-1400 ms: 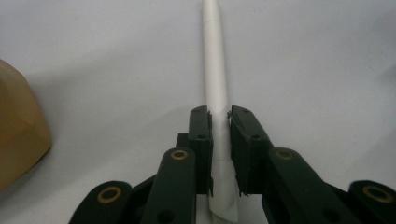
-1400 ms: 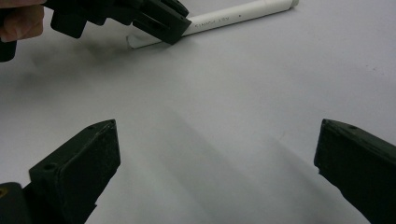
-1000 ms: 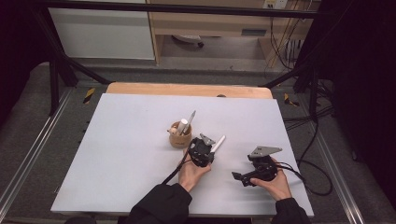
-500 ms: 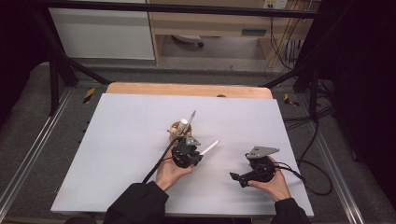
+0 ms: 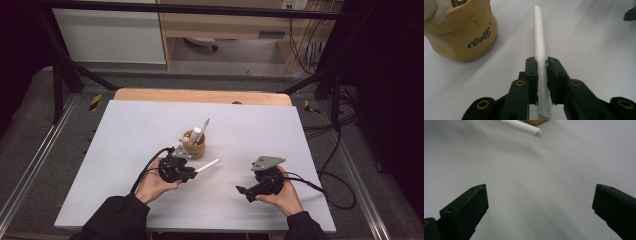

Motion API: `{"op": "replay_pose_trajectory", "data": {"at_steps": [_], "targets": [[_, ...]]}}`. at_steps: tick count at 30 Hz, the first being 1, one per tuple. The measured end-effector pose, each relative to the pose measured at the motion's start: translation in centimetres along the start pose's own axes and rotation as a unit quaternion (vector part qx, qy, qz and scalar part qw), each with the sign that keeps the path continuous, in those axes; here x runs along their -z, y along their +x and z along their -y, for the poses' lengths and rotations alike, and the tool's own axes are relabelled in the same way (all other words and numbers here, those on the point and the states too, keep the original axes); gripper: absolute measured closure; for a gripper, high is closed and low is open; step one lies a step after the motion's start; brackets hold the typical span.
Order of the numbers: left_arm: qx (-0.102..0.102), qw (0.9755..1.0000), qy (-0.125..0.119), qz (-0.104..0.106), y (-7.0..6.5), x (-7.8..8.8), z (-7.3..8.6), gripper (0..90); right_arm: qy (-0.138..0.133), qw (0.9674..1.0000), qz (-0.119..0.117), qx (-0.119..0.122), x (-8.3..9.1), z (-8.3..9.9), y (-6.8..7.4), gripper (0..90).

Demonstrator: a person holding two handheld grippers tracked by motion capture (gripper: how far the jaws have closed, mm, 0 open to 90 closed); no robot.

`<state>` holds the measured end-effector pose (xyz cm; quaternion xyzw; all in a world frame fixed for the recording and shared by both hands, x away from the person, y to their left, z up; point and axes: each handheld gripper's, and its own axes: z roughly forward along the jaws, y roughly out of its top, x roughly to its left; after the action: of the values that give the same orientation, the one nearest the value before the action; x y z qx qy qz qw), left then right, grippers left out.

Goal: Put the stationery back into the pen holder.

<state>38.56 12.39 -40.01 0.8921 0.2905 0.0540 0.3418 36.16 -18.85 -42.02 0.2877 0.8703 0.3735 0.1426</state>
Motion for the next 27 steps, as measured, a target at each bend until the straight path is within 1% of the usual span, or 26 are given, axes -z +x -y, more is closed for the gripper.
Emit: {"op": "replay_pose_trajectory", "data": {"at_steps": [2, 4, 7, 12, 15, 21, 25, 27], "targets": [[-0.005, 1.0000, 0.004, 0.006, 0.2, 0.5, 0.1, 79.0, 0.003, 0.9999, -0.001, 0.012, -0.3, -0.6, 0.5, 1.2], [-0.010, 0.9999, 0.006, 0.005, 0.3, 1.0, 0.2, 79.0, 0.005, 0.9996, -0.002, 0.026, -0.6, -1.3, 0.9, 1.2], [-0.012, 0.9999, 0.009, 0.006, 0.7, 1.4, 0.4, 79.0, 0.011, 0.9990, -0.006, 0.044, -1.2, -2.4, 1.6, 1.2], [-0.016, 0.9996, 0.015, 0.016, 0.8, 1.6, 0.3, 79.0, 0.010, 0.9974, -0.010, 0.071, -1.9, -4.0, 2.5, 1.6], [-0.025, 0.9993, 0.019, 0.021, 0.7, 1.5, 0.1, 79.0, 0.012, 0.9962, -0.010, 0.085, -2.3, -4.7, 2.9, 2.1], [-0.045, 0.9981, 0.029, 0.029, 0.2, 1.2, -0.5, 79.0, 0.021, 0.9932, -0.008, 0.114, -3.0, -5.6, 3.6, 3.3], [-0.058, 0.9971, 0.036, 0.034, -0.1, 1.1, -1.1, 79.0, 0.030, 0.9896, -0.006, 0.141, -3.3, -5.9, 4.0, 5.6], [-0.061, 0.9967, 0.037, 0.037, -0.3, 1.0, -1.4, 79.0, 0.031, 0.9881, -0.007, 0.150, -3.3, -6.1, 4.2, 6.9]]}}
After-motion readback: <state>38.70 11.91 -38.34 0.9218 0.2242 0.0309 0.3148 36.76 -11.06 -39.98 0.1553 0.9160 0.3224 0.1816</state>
